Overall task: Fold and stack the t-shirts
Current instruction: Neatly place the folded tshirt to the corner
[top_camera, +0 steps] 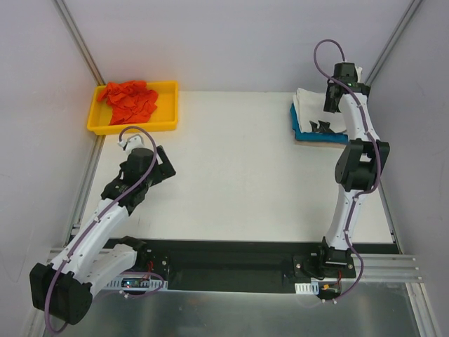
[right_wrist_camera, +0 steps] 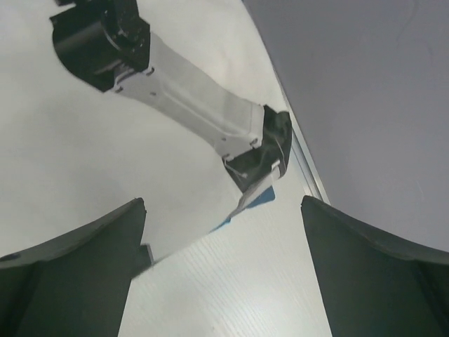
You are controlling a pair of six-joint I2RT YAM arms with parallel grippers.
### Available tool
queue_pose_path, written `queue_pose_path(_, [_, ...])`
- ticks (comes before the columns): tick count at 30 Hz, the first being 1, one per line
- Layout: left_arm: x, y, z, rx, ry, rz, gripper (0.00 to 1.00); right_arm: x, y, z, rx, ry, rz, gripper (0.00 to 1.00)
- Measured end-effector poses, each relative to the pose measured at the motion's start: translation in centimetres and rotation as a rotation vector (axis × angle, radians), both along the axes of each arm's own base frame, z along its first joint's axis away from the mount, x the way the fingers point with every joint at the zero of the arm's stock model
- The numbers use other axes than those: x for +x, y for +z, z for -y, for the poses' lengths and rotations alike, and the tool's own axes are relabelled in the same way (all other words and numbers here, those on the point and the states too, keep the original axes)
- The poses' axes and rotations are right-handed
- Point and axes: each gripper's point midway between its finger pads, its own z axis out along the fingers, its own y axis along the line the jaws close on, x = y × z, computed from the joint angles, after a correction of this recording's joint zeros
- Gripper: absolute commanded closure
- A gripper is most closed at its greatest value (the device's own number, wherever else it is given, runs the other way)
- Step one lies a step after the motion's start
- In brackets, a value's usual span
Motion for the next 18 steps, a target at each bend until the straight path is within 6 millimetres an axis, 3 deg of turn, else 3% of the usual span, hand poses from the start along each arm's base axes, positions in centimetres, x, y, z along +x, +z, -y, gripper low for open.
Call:
queue_pose_path(7, [-0.3, 1.2, 0.4, -0.033, -0.022, 0.039, 0.01, -3.7, 4.8, -2.5, 0.122, 0.072, 0.082, 0.04])
queue_pose_path(11, [-0.5, 1.8, 0.8, -0.056, -0.036, 0.060, 0.01, -7.3, 7.1, -4.9, 0.227, 0.141, 0.166, 0.04])
queue_pose_path(15, [-0.7, 2.3, 0.9, -0.073, -0.045, 0.079, 0.01, -10.9, 6.5, -7.4, 0.339, 0.208, 0.218, 0.04])
queue_pose_path(18, [-0.8, 2.2, 1.0, -0.078, -0.045, 0.078, 0.01, -14.5, 4.0, -9.2, 0.418, 0.230, 0.228, 0.04])
